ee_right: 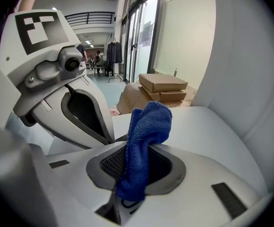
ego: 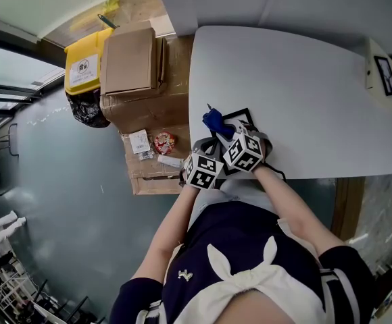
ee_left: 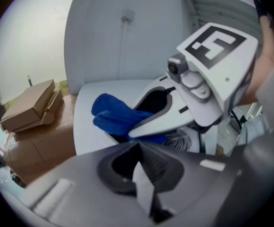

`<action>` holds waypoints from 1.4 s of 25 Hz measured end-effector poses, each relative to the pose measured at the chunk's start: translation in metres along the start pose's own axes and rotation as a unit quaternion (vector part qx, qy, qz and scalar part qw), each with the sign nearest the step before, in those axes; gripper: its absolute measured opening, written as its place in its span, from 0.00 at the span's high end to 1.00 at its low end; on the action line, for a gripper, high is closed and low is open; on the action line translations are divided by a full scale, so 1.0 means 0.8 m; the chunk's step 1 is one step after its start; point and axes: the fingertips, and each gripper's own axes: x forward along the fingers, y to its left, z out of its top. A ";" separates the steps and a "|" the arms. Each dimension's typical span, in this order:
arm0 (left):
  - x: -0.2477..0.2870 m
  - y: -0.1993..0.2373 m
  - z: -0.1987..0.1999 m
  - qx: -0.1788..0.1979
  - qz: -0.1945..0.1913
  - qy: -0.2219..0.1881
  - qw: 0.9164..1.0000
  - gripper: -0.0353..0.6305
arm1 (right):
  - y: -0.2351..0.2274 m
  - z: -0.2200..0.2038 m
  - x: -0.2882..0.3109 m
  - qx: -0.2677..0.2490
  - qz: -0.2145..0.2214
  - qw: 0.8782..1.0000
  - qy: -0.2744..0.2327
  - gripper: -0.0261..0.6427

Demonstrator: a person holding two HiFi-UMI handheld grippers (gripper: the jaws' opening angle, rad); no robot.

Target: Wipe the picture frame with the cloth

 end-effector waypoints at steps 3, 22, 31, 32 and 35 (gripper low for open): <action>-0.001 0.000 0.001 0.004 0.001 -0.002 1.000 0.94 | -0.002 -0.001 -0.001 0.000 -0.001 1.000 0.001 0.82; -0.001 0.000 0.000 -0.003 0.004 -0.004 1.000 0.94 | -0.024 -0.021 -0.016 0.012 -0.017 1.000 0.018 0.82; -0.001 0.001 0.000 -0.001 0.005 -0.008 1.000 0.95 | -0.037 -0.033 -0.024 0.035 -0.029 0.999 0.024 0.82; -0.001 0.000 0.000 -0.001 0.005 -0.008 1.000 0.95 | -0.039 -0.035 -0.026 0.038 -0.030 0.999 0.024 0.82; -0.001 0.001 -0.001 -0.002 0.005 -0.009 1.000 0.95 | -0.046 -0.041 -0.030 0.050 -0.037 0.998 0.027 0.82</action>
